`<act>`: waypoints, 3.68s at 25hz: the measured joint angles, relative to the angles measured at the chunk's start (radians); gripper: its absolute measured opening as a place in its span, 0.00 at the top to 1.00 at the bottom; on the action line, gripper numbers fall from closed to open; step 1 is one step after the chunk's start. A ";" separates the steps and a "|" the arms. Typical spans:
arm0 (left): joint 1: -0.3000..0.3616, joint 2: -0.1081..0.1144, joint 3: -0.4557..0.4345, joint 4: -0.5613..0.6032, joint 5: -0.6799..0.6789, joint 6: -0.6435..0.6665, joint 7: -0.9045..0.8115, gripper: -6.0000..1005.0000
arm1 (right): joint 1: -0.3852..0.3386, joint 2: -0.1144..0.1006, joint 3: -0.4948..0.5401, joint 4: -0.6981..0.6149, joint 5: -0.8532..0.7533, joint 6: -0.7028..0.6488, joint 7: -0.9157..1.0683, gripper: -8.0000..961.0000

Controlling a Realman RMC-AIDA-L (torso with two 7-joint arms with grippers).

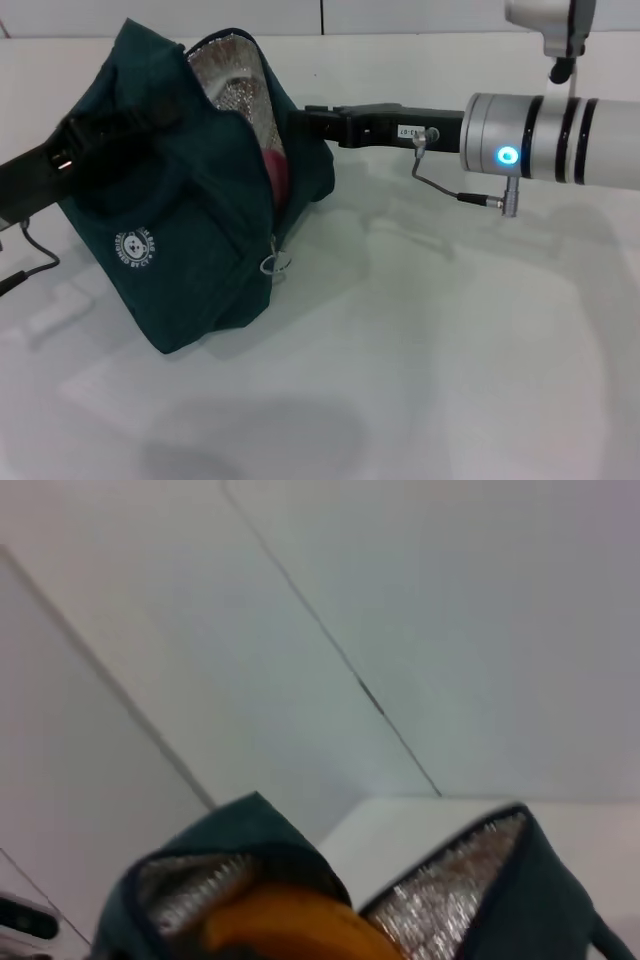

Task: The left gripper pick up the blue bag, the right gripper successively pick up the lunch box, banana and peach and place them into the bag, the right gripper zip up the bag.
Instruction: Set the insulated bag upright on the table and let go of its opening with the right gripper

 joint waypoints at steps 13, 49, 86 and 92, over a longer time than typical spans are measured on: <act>0.003 0.004 0.002 0.000 0.002 0.011 0.001 0.95 | -0.051 0.000 -0.003 -0.036 0.059 -0.016 -0.076 1.00; 0.002 -0.017 0.043 -0.051 0.003 0.026 0.034 0.95 | -0.052 0.000 -0.175 -0.029 0.177 0.012 0.073 0.13; 0.001 -0.015 0.043 -0.051 0.005 0.025 0.035 0.95 | -0.135 -0.002 -0.111 0.004 0.169 -0.089 0.019 0.32; -0.002 -0.016 0.043 -0.051 0.007 0.025 0.038 0.95 | -0.134 0.000 -0.117 -0.002 0.169 -0.104 0.020 0.31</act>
